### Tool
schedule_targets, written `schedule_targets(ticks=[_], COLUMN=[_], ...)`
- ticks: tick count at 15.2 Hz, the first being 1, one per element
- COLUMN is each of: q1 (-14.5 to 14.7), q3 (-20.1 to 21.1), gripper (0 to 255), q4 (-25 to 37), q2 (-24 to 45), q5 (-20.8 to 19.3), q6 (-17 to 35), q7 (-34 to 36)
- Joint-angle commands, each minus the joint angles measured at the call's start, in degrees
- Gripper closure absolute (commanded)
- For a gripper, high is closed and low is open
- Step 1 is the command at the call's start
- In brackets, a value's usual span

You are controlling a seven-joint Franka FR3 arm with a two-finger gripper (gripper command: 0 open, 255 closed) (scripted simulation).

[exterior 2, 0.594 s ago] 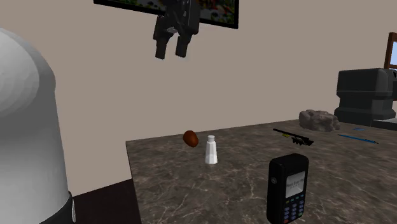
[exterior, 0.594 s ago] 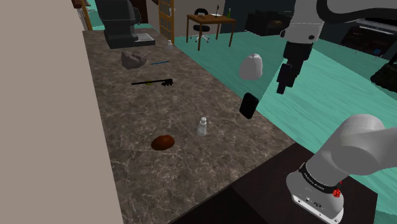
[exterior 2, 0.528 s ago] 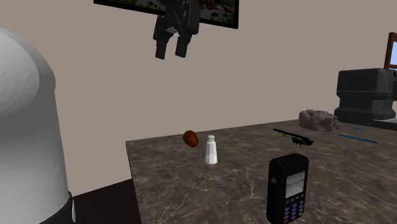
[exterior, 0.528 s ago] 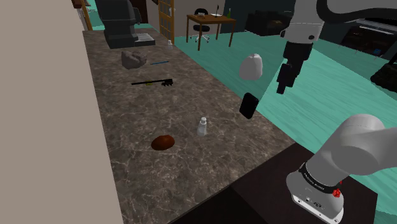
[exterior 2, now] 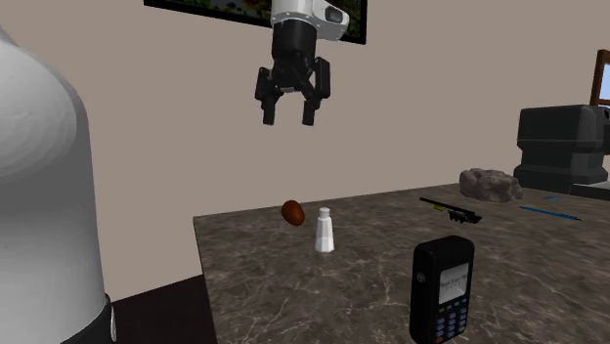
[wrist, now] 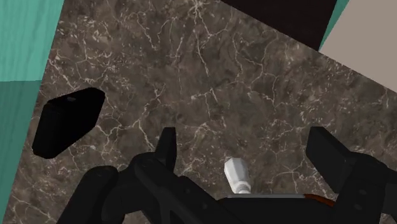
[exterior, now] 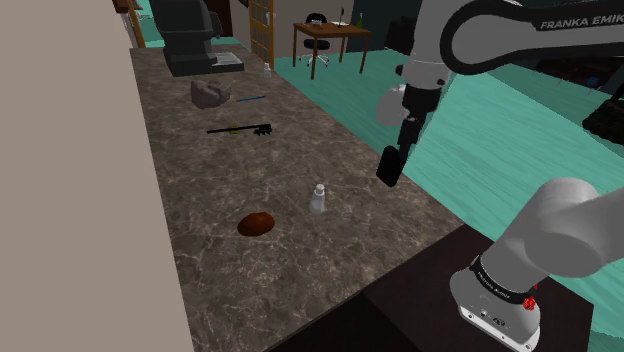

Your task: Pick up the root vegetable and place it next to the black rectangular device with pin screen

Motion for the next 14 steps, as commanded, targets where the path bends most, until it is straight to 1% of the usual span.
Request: schedule_targets(ticks=[1, 8, 14], q1=[1.13, 4.34, 6.33], q3=[0.97, 4.73, 8.23], gripper=[0, 0, 0], q4=[-0.28, 1.96, 5.74], q2=[3.11, 15.4, 26.34], q5=[-0.62, -3.83, -8.92], q6=[4.5, 17.98, 27.8], q7=[-1.7, -6.01, -7.77])
